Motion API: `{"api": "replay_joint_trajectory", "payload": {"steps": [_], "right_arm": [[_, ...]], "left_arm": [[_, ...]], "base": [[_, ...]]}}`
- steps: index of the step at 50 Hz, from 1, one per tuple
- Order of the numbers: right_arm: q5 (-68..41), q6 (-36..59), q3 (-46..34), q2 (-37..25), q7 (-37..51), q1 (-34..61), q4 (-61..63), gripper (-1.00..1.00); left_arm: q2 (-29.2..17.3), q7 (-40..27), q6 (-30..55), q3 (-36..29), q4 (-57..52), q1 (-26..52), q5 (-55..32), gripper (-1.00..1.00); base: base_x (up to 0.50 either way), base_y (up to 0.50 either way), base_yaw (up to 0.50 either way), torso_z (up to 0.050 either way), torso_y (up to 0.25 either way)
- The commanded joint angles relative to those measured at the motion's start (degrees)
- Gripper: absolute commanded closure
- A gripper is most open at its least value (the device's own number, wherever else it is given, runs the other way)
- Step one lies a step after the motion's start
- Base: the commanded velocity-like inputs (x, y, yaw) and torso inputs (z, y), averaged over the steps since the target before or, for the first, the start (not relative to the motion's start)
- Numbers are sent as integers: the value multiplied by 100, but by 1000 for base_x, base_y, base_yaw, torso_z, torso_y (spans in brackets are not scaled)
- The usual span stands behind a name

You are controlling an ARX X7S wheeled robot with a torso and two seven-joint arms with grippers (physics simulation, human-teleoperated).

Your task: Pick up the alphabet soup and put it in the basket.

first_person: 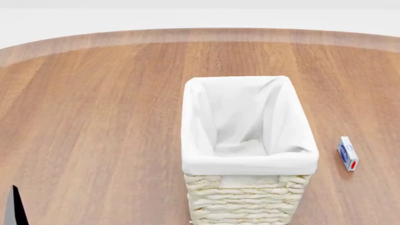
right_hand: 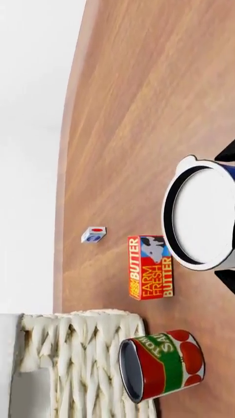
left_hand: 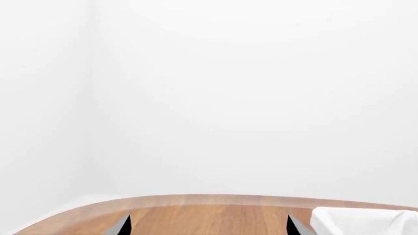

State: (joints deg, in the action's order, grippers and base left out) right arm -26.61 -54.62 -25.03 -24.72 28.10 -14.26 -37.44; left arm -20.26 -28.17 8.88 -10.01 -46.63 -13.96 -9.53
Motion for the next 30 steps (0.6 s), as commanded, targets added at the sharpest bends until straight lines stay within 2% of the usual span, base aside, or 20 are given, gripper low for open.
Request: {"api": "replay_joint_trajectory", "payload": {"steps": [1,6,12,20,30], "right_arm": [[880,922,378,-701,937,-520,2339,100],[1159,1509,710,-1281,1457,-927,3956,100],[1313,1924,1059,-1723,1808,-1280,5002,100],[1291,2146,1787,-2280,2275,-1946,6108,100],[1214,2567,2194,-2633,2474,-2112,6778,100]], "left_arm": [[-17,-24,16,-32,25,23,-14,-100],[-23,-31,20,-28,52,37,-48,-100],[-36,-44,23,-33,61,41,-63,-100],[-54,-62,37,-13,54,48,-120,-100],[-82,-87,46,1,50,55,-151,-100]], "base": [[0,0,0,0,10],[0,0,0,0,0],[0,0,0,0,0],[0,0,0,0,0],[0,0,0,0,1]]}}
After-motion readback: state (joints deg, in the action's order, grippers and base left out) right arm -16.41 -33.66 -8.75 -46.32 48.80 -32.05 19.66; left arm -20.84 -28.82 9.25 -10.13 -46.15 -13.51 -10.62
